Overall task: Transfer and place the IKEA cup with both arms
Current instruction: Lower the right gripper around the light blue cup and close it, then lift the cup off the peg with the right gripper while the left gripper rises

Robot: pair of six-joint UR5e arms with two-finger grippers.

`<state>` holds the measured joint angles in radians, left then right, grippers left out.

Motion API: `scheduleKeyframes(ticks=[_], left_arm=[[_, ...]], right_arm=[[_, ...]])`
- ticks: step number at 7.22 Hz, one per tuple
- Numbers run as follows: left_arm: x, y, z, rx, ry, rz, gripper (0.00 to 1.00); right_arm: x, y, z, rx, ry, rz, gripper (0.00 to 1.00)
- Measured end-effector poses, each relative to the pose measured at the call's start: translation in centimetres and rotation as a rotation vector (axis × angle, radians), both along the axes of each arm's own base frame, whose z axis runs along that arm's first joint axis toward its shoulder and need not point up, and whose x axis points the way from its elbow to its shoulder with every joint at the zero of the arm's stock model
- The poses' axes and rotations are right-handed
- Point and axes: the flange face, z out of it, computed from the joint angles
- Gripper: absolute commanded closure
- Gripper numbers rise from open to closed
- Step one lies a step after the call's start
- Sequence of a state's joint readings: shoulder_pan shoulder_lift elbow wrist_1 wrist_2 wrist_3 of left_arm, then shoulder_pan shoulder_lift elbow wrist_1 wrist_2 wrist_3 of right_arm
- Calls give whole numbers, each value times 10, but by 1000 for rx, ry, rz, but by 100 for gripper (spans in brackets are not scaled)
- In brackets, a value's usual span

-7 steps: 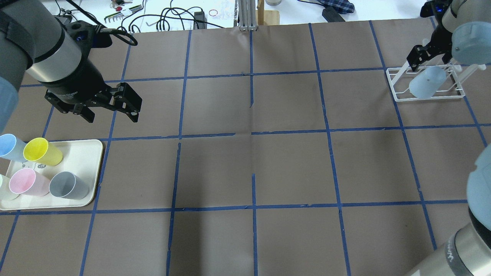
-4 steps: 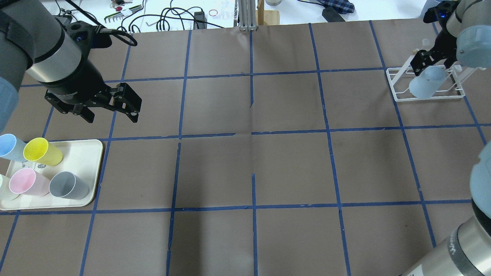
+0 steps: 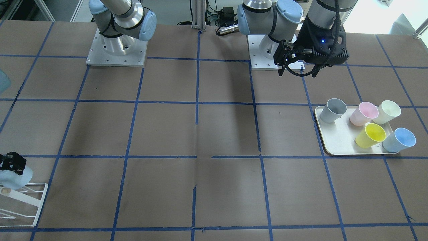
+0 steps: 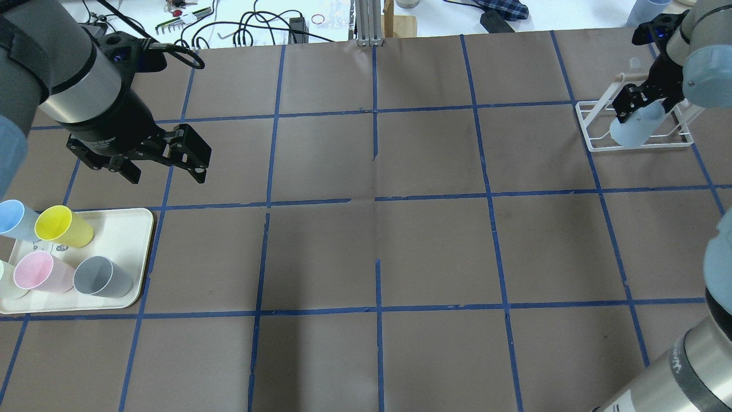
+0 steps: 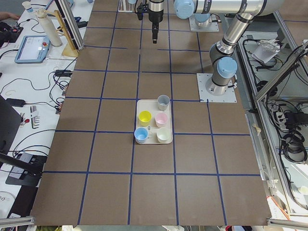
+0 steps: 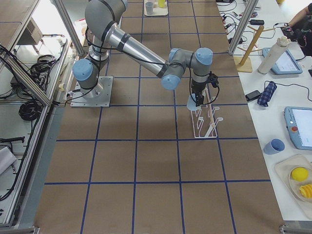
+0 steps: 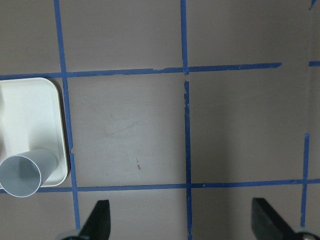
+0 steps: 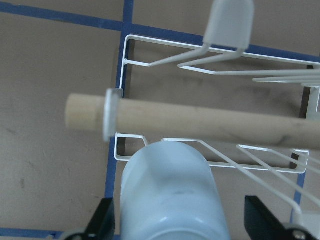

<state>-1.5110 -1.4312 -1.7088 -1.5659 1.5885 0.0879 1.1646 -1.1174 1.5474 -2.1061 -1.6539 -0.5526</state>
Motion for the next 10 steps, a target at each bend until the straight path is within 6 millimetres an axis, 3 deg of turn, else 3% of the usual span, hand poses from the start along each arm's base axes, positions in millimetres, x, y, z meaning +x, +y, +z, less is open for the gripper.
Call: scheduleKeyframes(ticks=[1, 3, 4, 6, 8, 10], left_arm=[[0, 0, 0, 0, 1, 1, 0], [0, 0, 0, 1, 1, 1, 0], [0, -1, -1, 2, -1, 0, 0], [2, -2, -2, 6, -1, 3, 0], [6, -1, 0, 7, -4, 11, 0], [7, -3, 2, -1, -4, 12, 0]], right_arm=[[0, 0, -1, 1, -2, 0, 21], [0, 0, -2, 3, -6, 0, 54], [1, 0, -2, 2, -8, 1, 63], [3, 1, 0, 2, -34, 4, 66], [5, 2, 17, -10, -39, 6, 66], [15, 18, 68, -35, -24, 12, 65]])
